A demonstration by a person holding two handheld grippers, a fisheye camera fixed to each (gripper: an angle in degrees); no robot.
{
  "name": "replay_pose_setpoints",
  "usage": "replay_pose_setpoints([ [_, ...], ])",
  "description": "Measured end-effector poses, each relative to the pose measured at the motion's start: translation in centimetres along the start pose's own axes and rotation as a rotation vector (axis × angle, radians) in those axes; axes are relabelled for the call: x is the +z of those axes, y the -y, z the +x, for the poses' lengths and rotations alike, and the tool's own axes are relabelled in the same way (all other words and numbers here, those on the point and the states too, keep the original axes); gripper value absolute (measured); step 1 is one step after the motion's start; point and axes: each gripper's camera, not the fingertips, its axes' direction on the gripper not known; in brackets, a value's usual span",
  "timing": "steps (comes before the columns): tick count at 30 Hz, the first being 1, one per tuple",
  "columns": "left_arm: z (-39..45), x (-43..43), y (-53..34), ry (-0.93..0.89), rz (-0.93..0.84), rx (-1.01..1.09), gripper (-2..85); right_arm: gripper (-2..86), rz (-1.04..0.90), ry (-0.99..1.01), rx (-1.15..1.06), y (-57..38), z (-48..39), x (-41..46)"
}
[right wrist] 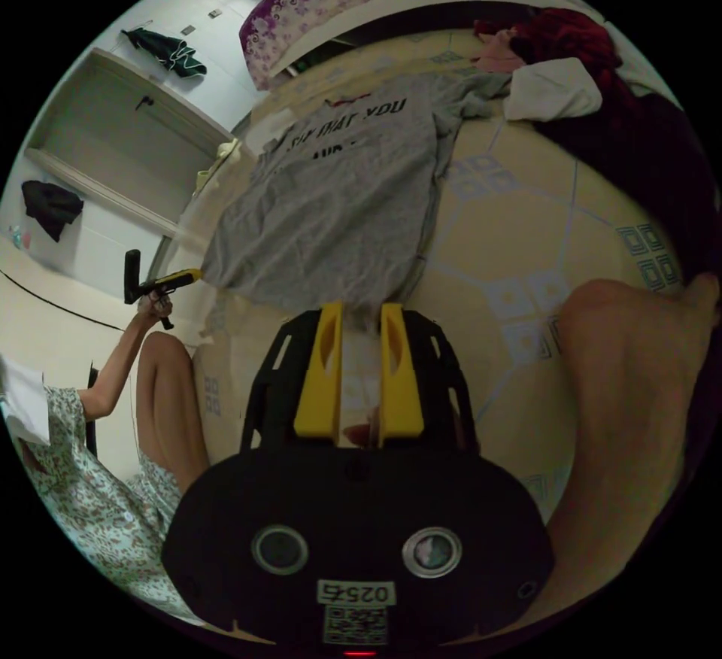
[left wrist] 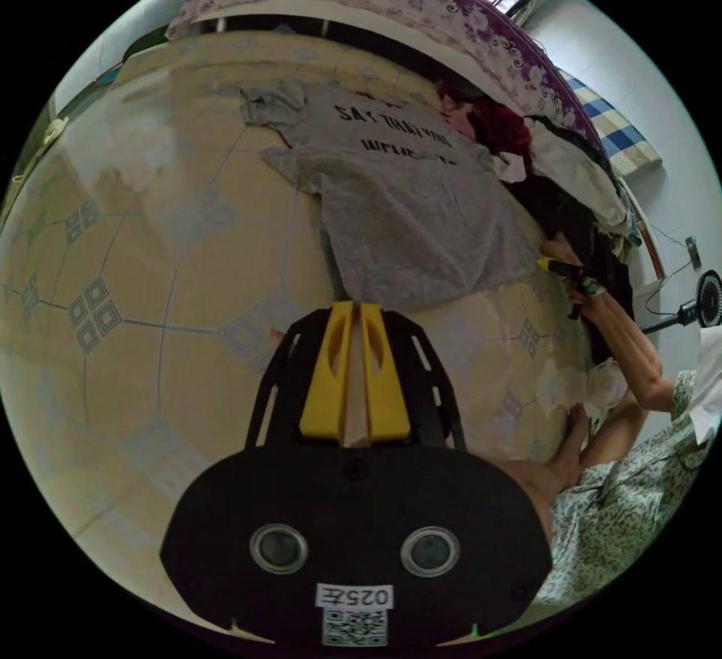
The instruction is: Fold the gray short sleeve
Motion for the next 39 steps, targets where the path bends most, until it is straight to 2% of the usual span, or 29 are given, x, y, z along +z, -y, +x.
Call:
replay_pose_setpoints([
  [2, 0.0, 0.0, 0.2, 0.038, -0.009, -0.009, -1.4, 0.4, 0.025, -0.018, -0.020, 0.1, -0.6, -1.2],
  [7, -0.1, -1.7, 0.7, 0.045, -0.025, -0.019, -1.1, -0.7, 0.003, 0.005, -0.035, 0.2, -1.8, -4.3],
  [11, -0.6, -2.0, 0.6, 0.048, -0.154, -0.057, -1.0, -0.6, -0.224, -0.019, 0.010, -0.1, -2.3, -3.4],
  [15, -0.3, -1.1, -0.9, 0.069, -0.293, -0.032, -1.0, 0.0, -0.362, -0.026, 0.030, -2.7, -3.7, -1.4],
  [17, -0.2, 0.7, -2.1, 0.131, -0.366, 0.001, -0.9, 2.6, -0.437, -0.063, 0.012, -4.8, -4.6, 1.2],
  [19, -0.6, -0.1, -2.5, 0.130, -0.337, -0.002, 0.0, 6.6, -0.464, -0.086, 0.031, -5.9, -4.7, 1.8],
  [22, -2.7, -3.5, -2.3, 0.190, -0.268, -0.043, 2.7, 10.3, -0.363, -0.087, 0.046, -5.7, -4.9, -1.2],
  [24, -4.8, -6.0, -0.7, 0.135, -0.150, -0.114, 3.5, 10.0, -0.206, -0.106, 0.026, -4.2, -5.2, -3.8],
  [26, -7.1, -7.4, 3.0, 0.007, 0.004, -0.190, 4.1, 10.6, -0.047, -0.176, -0.006, -0.7, -5.0, -4.8],
  [27, -7.4, -7.2, 4.1, -0.002, 0.024, -0.197, 4.4, 10.9, -0.022, -0.196, -0.016, 0.2, -4.8, -4.5],
  [32, -7.9, -1.9, 12.5, 0.051, 0.002, -0.222, 5.8, 11.0, 0.043, -0.302, -0.040, 6.1, -3.1, 0.7],
  [35, -7.6, -0.1, 14.5, 0.080, -0.032, -0.206, 5.1, 9.9, 0.024, -0.370, -0.021, 7.1, -2.8, 2.2],
  [39, -7.2, 0.7, 15.2, 0.072, -0.029, -0.201, 0.7, 7.7, 0.031, -0.353, -0.005, 7.0, -2.4, 2.9],
])
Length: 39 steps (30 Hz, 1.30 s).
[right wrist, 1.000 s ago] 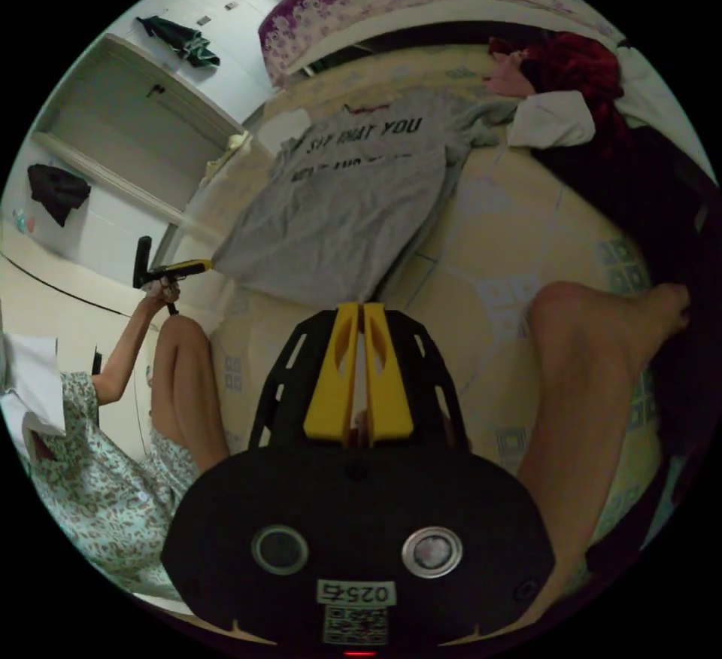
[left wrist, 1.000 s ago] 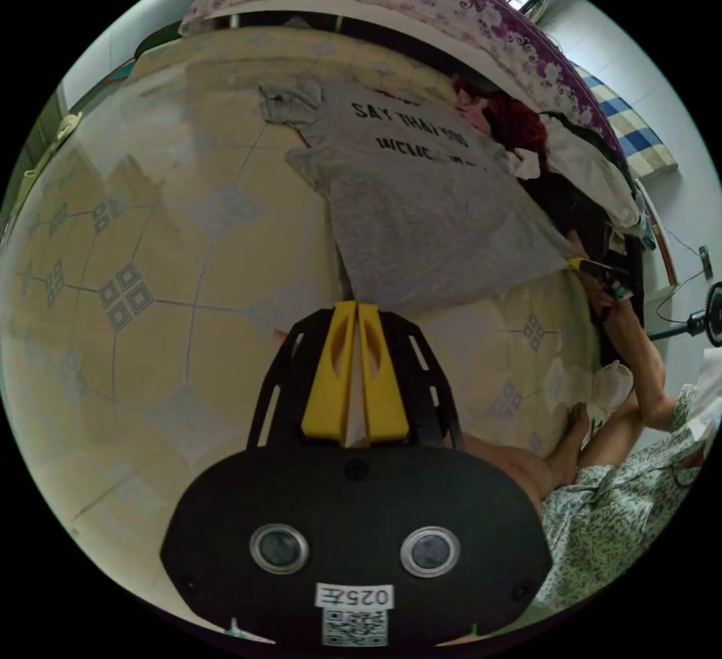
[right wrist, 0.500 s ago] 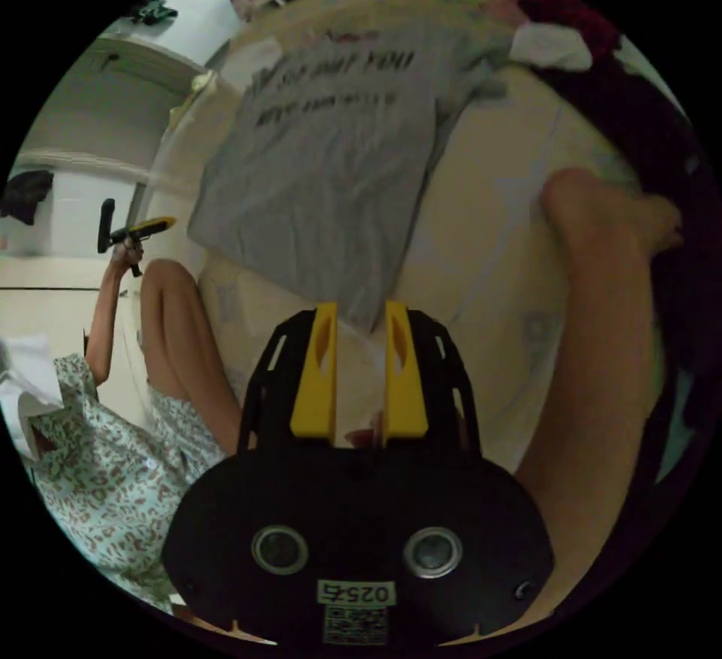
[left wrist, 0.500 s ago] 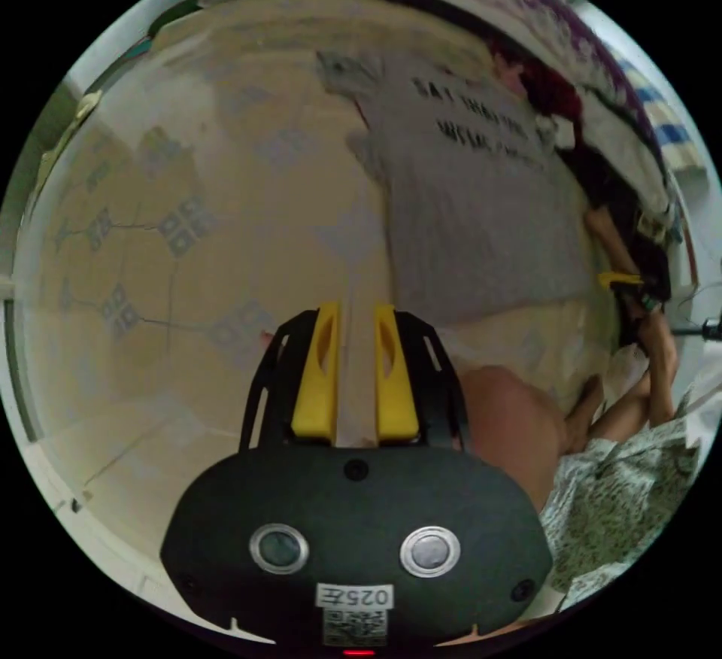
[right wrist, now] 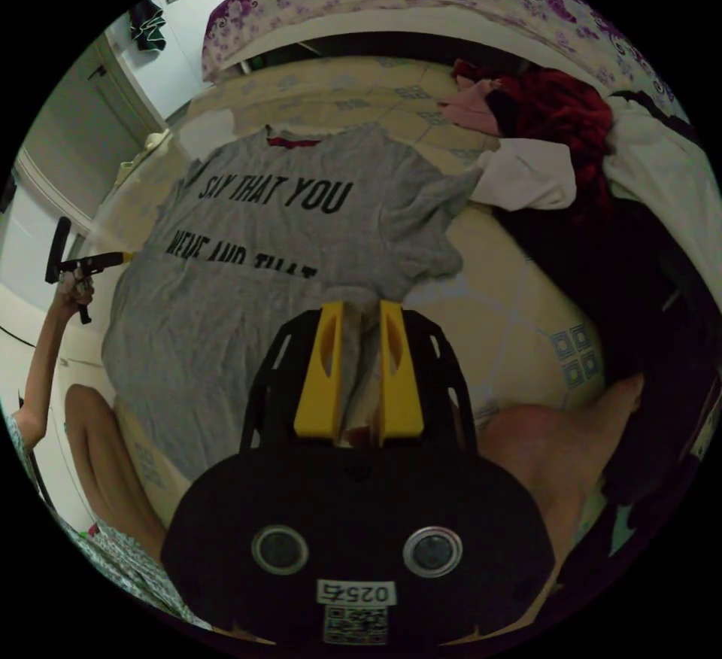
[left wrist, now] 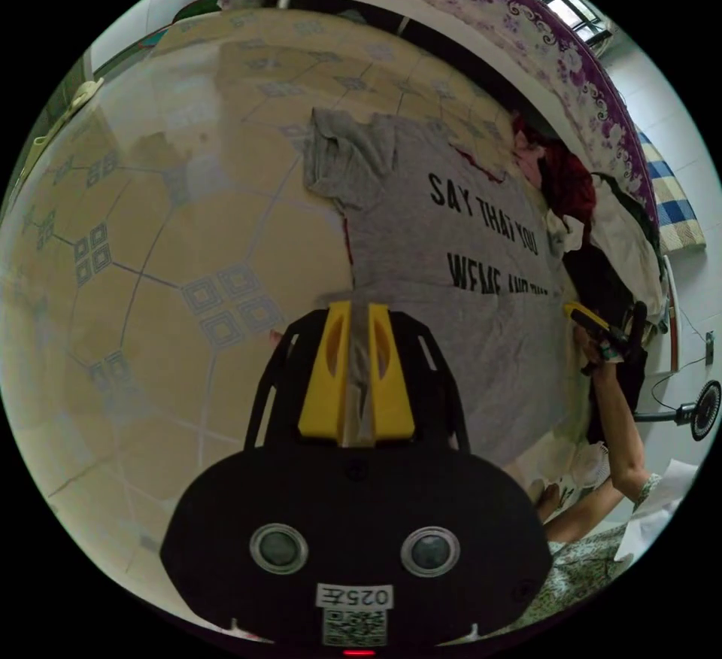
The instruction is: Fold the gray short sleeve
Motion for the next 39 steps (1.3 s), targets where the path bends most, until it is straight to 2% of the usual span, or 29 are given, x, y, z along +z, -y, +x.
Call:
replay_pose_setpoints([
  [6, 0.4, 0.3, 0.3, 0.008, 0.011, 0.025, -0.9, 1.8, -0.020, 0.039, -0.005, -0.9, 0.0, 0.2],
  [15, 2.1, -5.7, -0.3, 0.042, 0.216, 0.115, -0.8, -0.9, 0.132, 0.076, 0.036, -4.6, 0.4, -6.7],
  [18, 2.3, -5.0, 1.9, 0.037, 0.147, 0.130, -0.4, -0.9, 0.071, 0.101, 0.040, -4.1, 1.7, -5.4],
  [20, 1.5, -2.8, 3.2, -0.036, 0.035, 0.092, 1.7, -0.8, 0.024, 0.099, 0.033, -4.0, 2.0, -3.7],
  [22, 1.0, -1.7, 3.5, -0.001, -0.020, 0.048, 4.6, -0.8, -0.002, 0.075, 0.015, -4.0, 1.8, -2.8],
  [25, 0.6, -1.6, 3.1, 0.079, -0.015, 0.013, 5.3, -0.8, -0.002, 0.060, -0.005, -4.3, 1.4, -2.6],
  [28, -0.5, -1.0, 3.1, 0.043, -0.065, -0.045, 4.5, -0.8, 0.003, 0.061, -0.010, -4.4, 1.3, -2.7],
  [32, -1.0, -0.8, 3.1, 0.034, -0.035, -0.069, 0.3, -0.8, 0.000, 0.077, -0.004, -4.6, 1.8, -2.8],
  [39, 0.3, -4.6, 2.8, 0.050, 0.097, 0.000, -0.8, -0.9, 0.071, 0.147, 0.073, -5.7, 3.0, -6.1],
])
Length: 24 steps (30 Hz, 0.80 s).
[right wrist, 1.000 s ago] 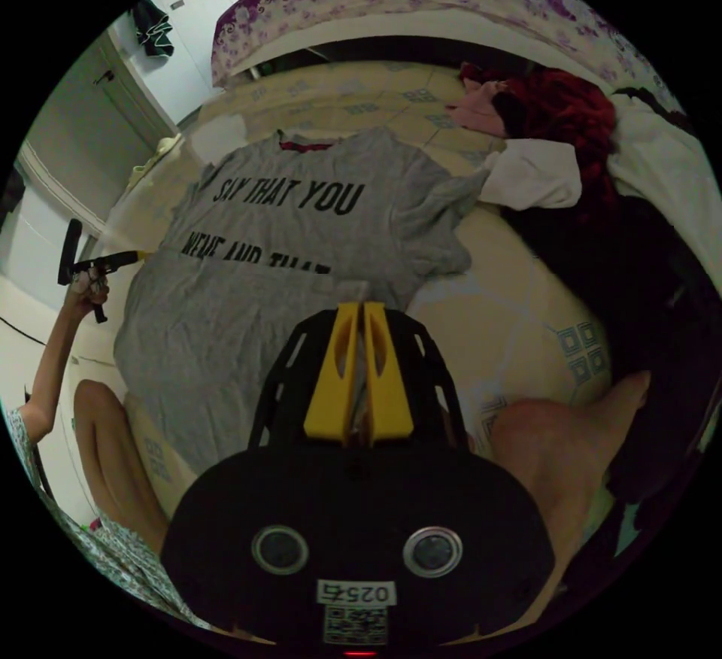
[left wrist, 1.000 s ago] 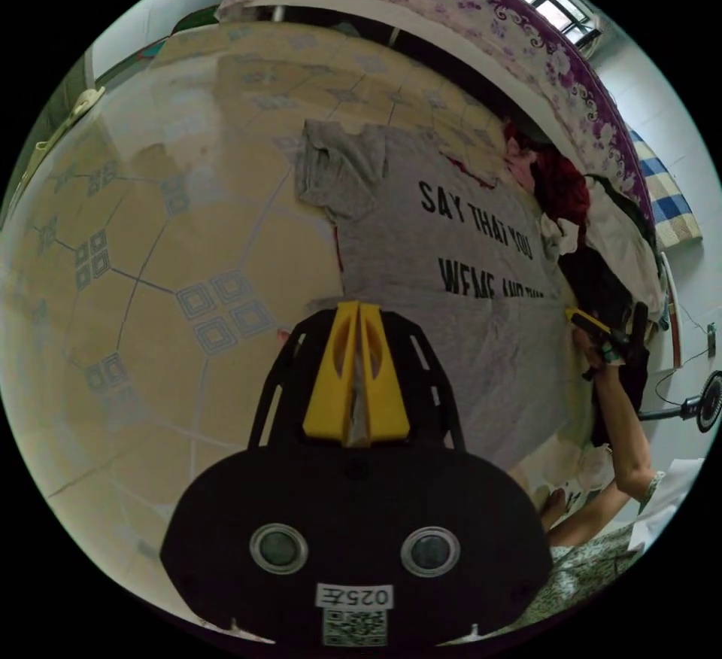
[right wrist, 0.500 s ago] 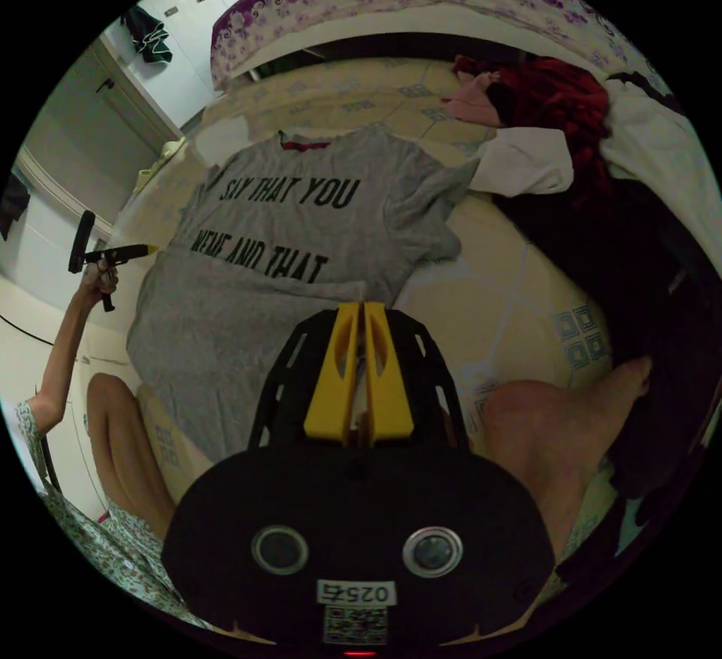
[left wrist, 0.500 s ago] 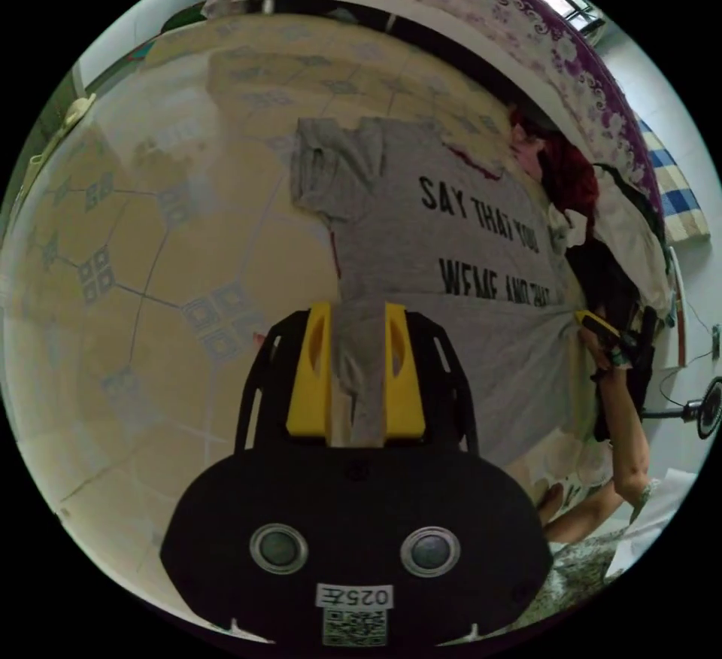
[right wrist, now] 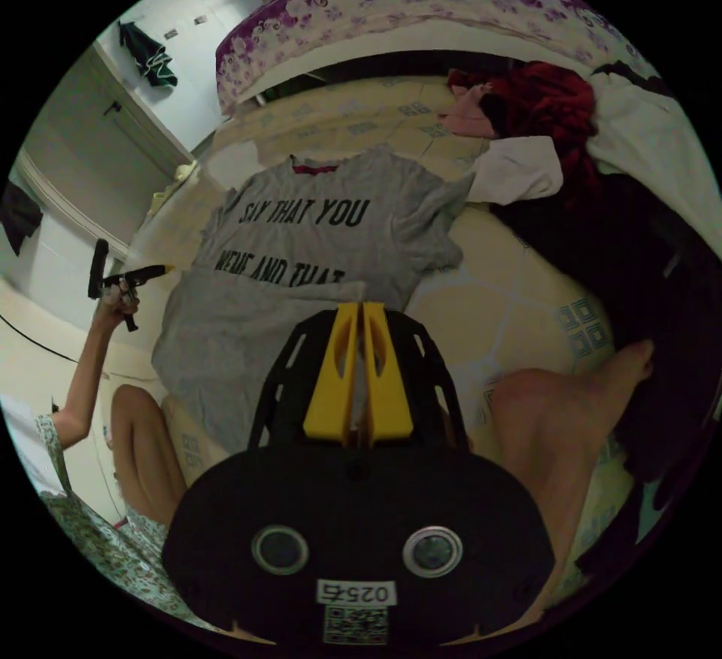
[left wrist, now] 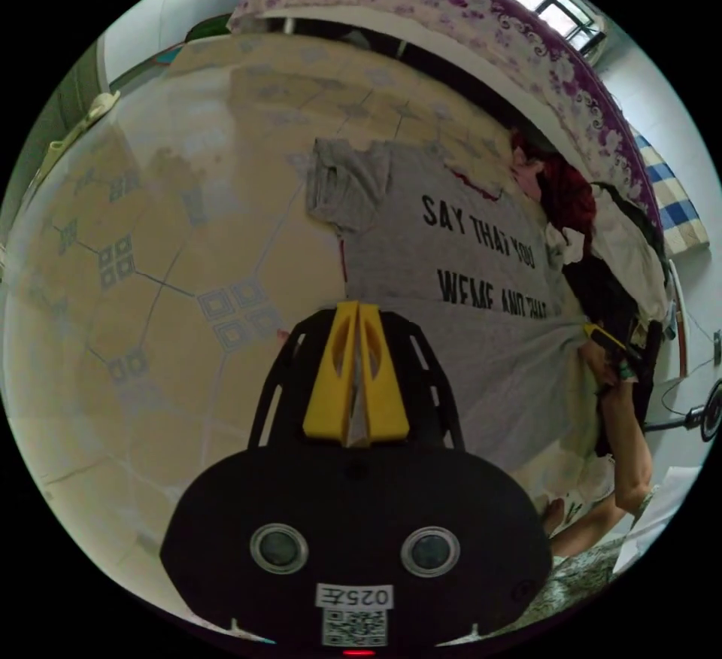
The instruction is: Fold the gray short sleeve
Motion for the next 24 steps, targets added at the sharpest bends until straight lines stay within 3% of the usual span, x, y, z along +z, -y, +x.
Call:
replay_pose_setpoints([
  [3, -0.1, -1.2, 1.5, 0.000, 0.044, 0.008, -0.7, -1.0, 0.012, 0.024, 0.032, 0.0, 1.1, -1.0],
  [10, -2.1, 3.1, 2.2, -0.086, -0.172, -0.023, 4.4, -0.8, -0.089, 0.025, 0.025, -0.3, 2.1, 2.0],
  [16, -2.8, 4.5, 1.5, -0.067, -0.163, -0.060, -0.1, -0.8, -0.089, 0.010, 0.017, -0.5, 1.8, 2.5],
  [24, -0.9, -0.7, 2.4, -0.005, 0.028, 0.031, -0.8, -0.8, -0.004, 0.024, 0.007, -0.1, 0.8, -1.2],
])
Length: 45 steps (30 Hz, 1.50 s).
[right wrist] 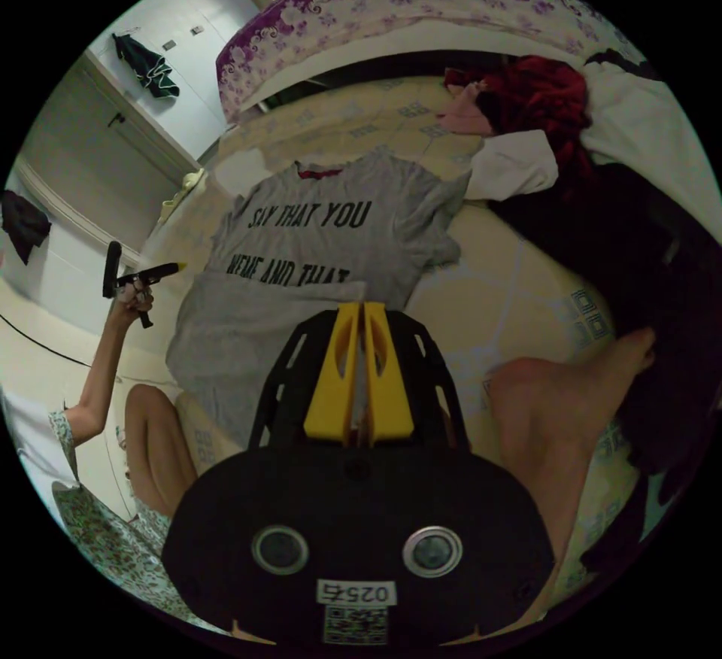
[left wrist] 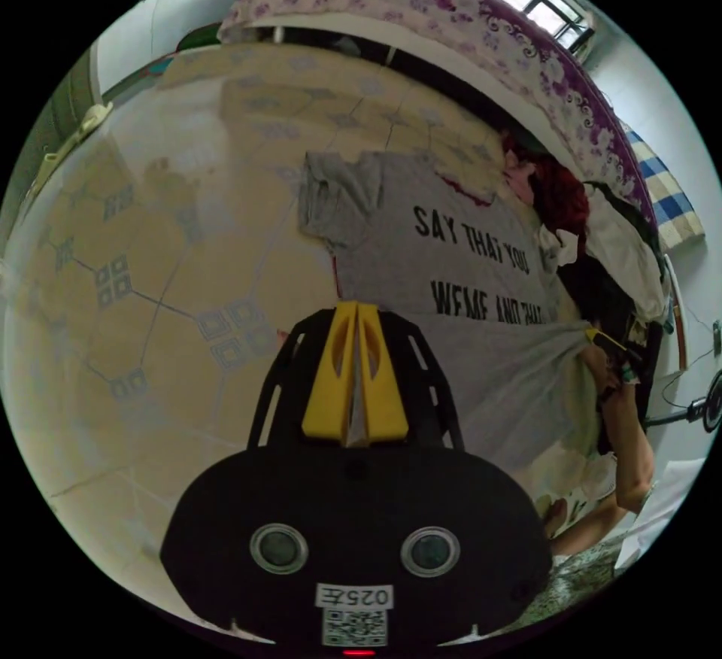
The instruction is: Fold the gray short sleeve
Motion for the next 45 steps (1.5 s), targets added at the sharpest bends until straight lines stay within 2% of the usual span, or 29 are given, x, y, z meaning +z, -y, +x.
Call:
replay_pose_setpoints([
  [3, -0.3, 0.2, 1.8, 0.009, -0.014, 0.000, -0.5, -0.8, -0.032, -0.032, 0.000, 0.9, 0.3, 1.0],
  [6, -1.5, 3.0, 2.3, -0.036, -0.168, -0.043, 0.7, -0.8, -0.066, -0.018, 0.014, 1.1, 0.7, 2.6],
  [10, -2.7, 3.9, 0.7, 0.005, -0.214, -0.071, 6.3, -0.8, -0.087, -0.018, 0.000, 0.6, 0.4, 3.6],
  [13, -3.7, 3.9, 0.1, -0.045, -0.185, -0.090, 5.7, -0.8, -0.088, -0.011, 0.002, 0.5, 0.6, 3.8],
  [17, -4.2, 4.6, -0.4, -0.098, -0.188, -0.131, 0.1, -0.8, -0.094, -0.006, 0.017, 0.5, 1.0, 4.2],
  [25, -2.5, 0.1, 0.2, -0.028, -0.065, -0.035, -1.2, -0.7, -0.017, 0.047, 0.020, 1.0, 0.4, 1.5],
  [28, -1.1, -1.4, 1.1, 0.049, -0.029, 0.028, -1.3, -0.6, 0.023, 0.028, 0.014, 1.6, -0.3, 0.5],
  [33, -1.6, 2.9, 2.3, 0.044, -0.096, 0.041, -0.7, 0.7, -0.050, -0.015, 0.031, 3.2, 1.6, 4.4],
  [37, -4.0, 4.2, 1.0, 0.006, -0.098, -0.028, 4.5, 7.7, -0.075, 0.001, 0.132, 2.0, 4.4, 6.2],
  [40, -5.5, 0.8, -2.1, 0.002, -0.081, -0.036, 5.5, 9.8, -0.026, 0.135, 0.223, -1.4, 4.9, 3.8],
  [42, -5.7, -1.2, -5.1, -0.075, -0.103, -0.011, 5.5, 10.5, -0.017, 0.220, 0.269, -4.1, 4.5, 2.4],
  [45, -5.4, -2.0, -10.4, -0.190, -0.197, 0.016, 5.5, 11.5, -0.056, 0.211, 0.290, -8.1, 2.6, 1.5],
])
